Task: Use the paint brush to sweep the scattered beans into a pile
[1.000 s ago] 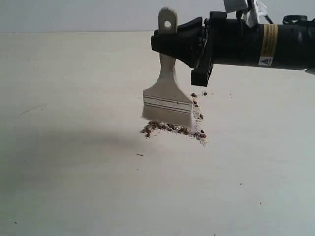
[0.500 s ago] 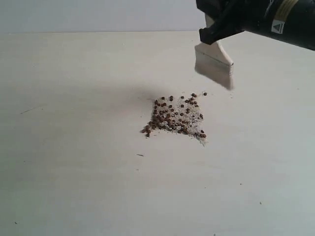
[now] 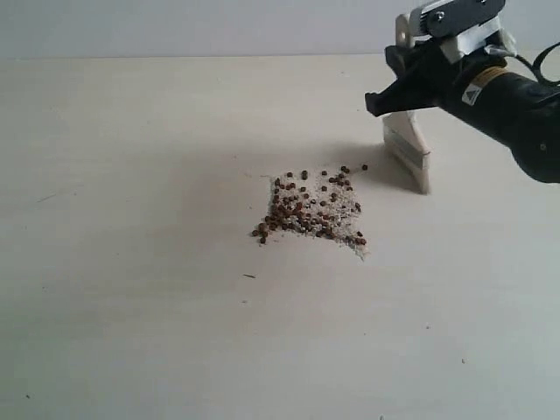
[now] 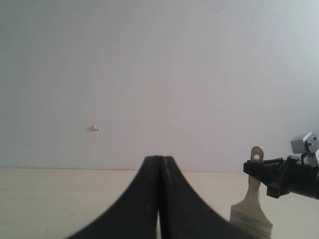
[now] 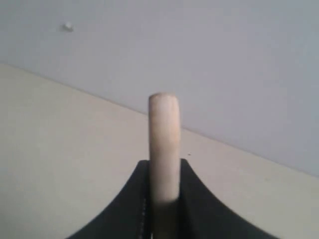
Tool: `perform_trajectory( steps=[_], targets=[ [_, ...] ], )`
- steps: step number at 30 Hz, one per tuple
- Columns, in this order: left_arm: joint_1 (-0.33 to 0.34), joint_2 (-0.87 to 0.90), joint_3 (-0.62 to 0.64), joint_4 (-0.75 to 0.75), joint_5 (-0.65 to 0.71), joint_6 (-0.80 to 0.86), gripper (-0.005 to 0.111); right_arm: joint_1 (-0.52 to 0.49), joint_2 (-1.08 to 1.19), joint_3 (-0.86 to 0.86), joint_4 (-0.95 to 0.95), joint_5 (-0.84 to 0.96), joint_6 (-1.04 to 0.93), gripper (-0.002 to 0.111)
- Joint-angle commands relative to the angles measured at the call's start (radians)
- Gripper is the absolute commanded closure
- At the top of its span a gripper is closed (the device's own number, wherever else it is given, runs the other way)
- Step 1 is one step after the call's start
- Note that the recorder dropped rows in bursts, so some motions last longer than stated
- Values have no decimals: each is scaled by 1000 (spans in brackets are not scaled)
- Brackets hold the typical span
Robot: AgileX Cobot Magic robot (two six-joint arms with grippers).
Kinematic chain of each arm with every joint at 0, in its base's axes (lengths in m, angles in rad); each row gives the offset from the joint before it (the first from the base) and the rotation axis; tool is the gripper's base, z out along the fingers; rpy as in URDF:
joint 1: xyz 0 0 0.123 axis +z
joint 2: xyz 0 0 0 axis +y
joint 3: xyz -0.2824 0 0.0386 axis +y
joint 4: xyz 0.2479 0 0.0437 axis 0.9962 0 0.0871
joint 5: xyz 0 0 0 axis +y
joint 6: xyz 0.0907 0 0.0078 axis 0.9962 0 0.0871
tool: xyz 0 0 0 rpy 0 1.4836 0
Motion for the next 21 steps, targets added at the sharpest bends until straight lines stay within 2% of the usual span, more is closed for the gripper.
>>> perform_trajectory(
  steps=[1, 10, 15, 21],
  targets=[
    [0, -3, 3, -1, -3, -2, 107, -1, 32, -1, -189, -90, 161, 108],
    [0, -3, 3, -1, -3, -2, 107, -1, 30, -1, -458, -127, 309, 108],
    [0, -3, 3, -1, -3, -2, 107, -1, 30, -1, -548, -158, 368, 108],
    [0, -3, 3, -1, -3, -2, 107, -1, 24, -15, -568, -177, 302, 108]
  ],
)
